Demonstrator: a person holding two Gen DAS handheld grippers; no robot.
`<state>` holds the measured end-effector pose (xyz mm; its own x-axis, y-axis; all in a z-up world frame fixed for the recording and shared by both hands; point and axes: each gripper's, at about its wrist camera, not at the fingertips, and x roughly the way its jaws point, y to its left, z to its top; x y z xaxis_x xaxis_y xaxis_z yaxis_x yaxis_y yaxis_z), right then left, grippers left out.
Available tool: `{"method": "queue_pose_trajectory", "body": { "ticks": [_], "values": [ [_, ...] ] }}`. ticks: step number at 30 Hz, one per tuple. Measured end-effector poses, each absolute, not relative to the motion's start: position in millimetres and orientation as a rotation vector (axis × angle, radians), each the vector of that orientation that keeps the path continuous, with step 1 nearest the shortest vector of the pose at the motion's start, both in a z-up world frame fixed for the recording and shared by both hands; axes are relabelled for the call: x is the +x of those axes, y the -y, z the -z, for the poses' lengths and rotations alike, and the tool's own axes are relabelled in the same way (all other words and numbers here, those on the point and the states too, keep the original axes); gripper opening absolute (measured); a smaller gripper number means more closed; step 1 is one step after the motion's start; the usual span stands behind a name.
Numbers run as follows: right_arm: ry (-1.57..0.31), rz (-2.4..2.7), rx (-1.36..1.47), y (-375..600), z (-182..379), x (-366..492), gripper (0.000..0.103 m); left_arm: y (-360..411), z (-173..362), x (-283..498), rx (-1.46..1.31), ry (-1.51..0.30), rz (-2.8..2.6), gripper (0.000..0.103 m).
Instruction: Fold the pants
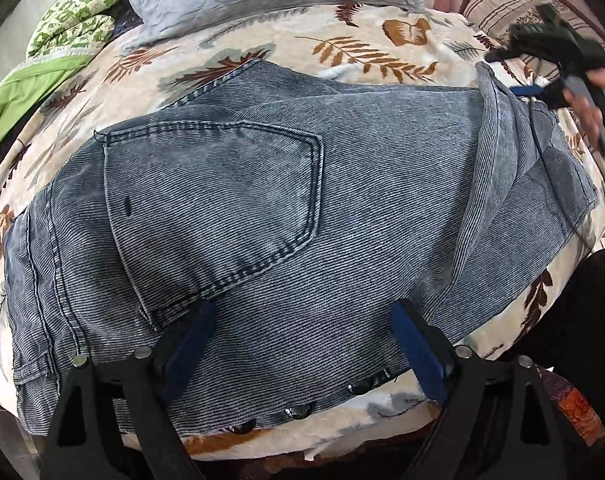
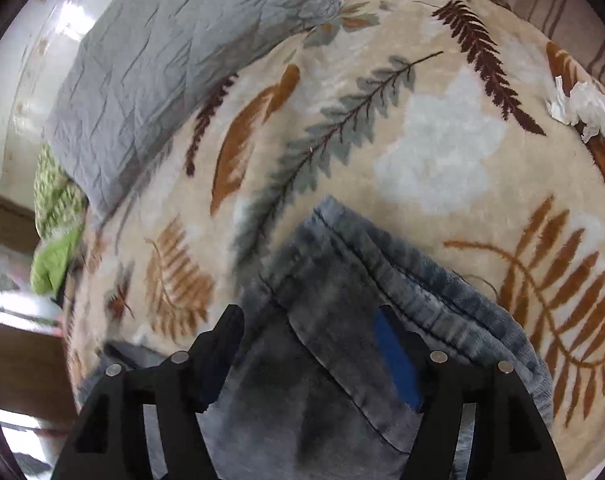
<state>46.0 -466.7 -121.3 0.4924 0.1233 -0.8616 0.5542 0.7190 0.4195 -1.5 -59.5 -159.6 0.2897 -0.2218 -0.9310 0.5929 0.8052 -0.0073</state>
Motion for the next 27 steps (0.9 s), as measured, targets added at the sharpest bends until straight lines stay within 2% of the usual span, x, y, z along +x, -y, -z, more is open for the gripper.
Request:
{"method": "queue_pose_trajectory", "body": {
  "ticks": [7,10,11,12,15,17,22,27],
  "values": [
    [-1.179,0.459,0.819,469.4,142.1,83.6,0.071,54.9,158.5,-1.4,0.362,-1.137,0.582,0.094],
    [-1.185,0.514,0.753,462.6,141.4,92.0,0.069,52.0,157.7,-1.8,0.349,-1.133,0.602,0.094],
    [-1.185,0.516,0.707,457.9,140.6,94.2,0.061,51.8,157.8,-1.6,0.348,-1.132,0.607,0.094],
    [-1.191,0.515,0.657,453.9,139.7,96.4,0.043,50.8,157.2,-1.7,0.344,-1.131,0.612,0.094],
    [-1.176,0.479,0.645,454.6,138.0,84.2,0.021,48.3,156.6,-1.5,0.33,-1.13,0.617,0.094],
    [-1.138,0.467,0.652,456.4,132.1,70.8,0.017,47.5,156.6,-1.7,0.324,-1.129,0.618,0.094],
    [-1.06,0.462,0.577,448.7,109.5,15.8,0.014,44.3,155.8,-3.3,0.313,-1.13,0.623,0.094],
    [-1.011,0.48,0.669,470.4,104.7,-61.2,0.013,42.7,156.6,-5.1,0.32,-1.122,0.621,0.094]
  ]
}}
